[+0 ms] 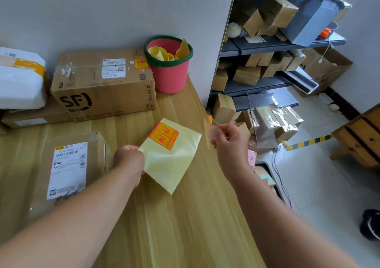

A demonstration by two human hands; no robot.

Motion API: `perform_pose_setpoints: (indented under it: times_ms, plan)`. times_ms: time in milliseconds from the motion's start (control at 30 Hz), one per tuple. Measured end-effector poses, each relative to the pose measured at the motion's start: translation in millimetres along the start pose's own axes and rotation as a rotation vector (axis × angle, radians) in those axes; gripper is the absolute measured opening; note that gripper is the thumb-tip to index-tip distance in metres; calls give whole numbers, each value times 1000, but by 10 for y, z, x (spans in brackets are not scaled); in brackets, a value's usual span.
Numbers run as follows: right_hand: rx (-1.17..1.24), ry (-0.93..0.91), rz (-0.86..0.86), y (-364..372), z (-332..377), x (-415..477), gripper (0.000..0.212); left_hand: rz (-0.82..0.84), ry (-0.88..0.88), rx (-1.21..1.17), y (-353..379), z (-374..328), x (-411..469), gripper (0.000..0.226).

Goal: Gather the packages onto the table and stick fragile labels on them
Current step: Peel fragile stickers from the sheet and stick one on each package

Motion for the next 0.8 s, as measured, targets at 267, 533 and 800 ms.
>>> perform_pose_setpoints:
  times_ms: [267, 533, 800]
  plan:
    - [-241, -156, 189, 586, 67, -281, 12, 180, 162, 563, -34, 84, -65, 47]
    - [-174, -336, 235, 1025, 362, -755, 31, 404, -48, -15, -215, -244, -171, 27]
    - [-138, -505, 272, 1401, 744, -1157, 18, 353, -45, -12, -865, -344, -5, 15]
Point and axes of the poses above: each hand's wrist, its own x-axis towards the middle knuckle, its own y-axis out of the palm, z = x × y, the point moved 9 cm from there along x, towards the middle knuckle, and after that the axes turned 14 degrees about -x, right-handed, at the moved point
